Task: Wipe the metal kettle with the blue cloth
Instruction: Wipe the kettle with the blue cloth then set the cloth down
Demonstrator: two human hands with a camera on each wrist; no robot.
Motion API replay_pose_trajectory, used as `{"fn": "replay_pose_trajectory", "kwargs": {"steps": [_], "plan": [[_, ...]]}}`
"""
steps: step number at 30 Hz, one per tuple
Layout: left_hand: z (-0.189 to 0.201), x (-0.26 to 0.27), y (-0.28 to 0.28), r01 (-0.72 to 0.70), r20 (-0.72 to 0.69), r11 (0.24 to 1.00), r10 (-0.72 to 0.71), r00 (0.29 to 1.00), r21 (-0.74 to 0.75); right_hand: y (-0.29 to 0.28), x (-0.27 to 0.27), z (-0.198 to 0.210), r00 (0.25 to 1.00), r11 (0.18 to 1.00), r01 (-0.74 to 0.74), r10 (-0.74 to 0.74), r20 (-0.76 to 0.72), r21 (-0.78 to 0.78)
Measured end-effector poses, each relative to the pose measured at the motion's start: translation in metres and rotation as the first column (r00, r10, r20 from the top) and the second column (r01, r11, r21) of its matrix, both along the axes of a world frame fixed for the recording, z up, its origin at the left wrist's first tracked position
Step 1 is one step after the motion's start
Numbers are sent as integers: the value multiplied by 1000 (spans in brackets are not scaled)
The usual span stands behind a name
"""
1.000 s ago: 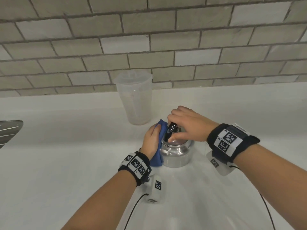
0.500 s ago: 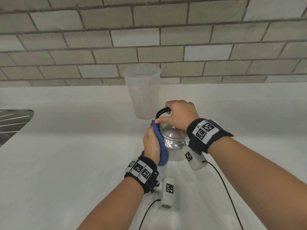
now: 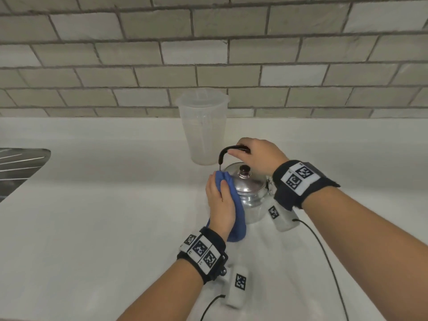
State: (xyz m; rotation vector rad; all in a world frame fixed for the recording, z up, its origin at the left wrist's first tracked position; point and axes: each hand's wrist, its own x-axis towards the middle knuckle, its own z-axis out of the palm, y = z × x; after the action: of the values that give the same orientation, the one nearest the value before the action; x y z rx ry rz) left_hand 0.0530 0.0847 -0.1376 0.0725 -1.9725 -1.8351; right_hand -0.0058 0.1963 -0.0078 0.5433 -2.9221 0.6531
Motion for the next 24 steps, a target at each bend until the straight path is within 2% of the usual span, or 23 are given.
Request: {"fn": "replay_pose_trajectory", "kwargs": {"steps": [2,5,9,12,15,17,18,19,20,21,22,24], "plan": [[4,-5,-8,81,31,997,-81,996,-9,10,0,2,998,999,-47,48,33,-21],[13,-13,-10,103,71,994,-101,992,-37,8,-3,0,998,999,38,-36,59,-31],[12,-11,-2,-17,39,999,19,999,-51,1,-7,-6,957,958,256,-233,173,-127],[4,1,14,-152,-26,978,149,988,-146,1,-8,-8,920,914,355,-304,248,-198],[4,12,25,-188,35,960,200,979,-209,7,-3,-5,932,868,311,-199,304,-387],[5,15,21,-134,45,969,146,988,-209,19,2,2,928,792,234,-10,371,-564],[5,14,17,-109,41,975,119,992,-192,26,5,5,921,785,147,113,372,-602],[6,13,12,-85,40,982,93,995,-168,34,6,8,912,823,14,222,344,-568],[5,10,8,-62,40,987,69,997,-147,42,4,11,905,882,-142,300,303,-449],[4,7,4,-46,38,990,51,998,-136,48,2,13,905,925,-280,344,252,-256],[4,4,1,-40,33,989,45,998,-142,52,-1,16,910,930,-367,366,193,-35],[3,-1,0,-40,36,987,46,998,-154,54,-4,21,908,856,-412,414,65,312]]}}
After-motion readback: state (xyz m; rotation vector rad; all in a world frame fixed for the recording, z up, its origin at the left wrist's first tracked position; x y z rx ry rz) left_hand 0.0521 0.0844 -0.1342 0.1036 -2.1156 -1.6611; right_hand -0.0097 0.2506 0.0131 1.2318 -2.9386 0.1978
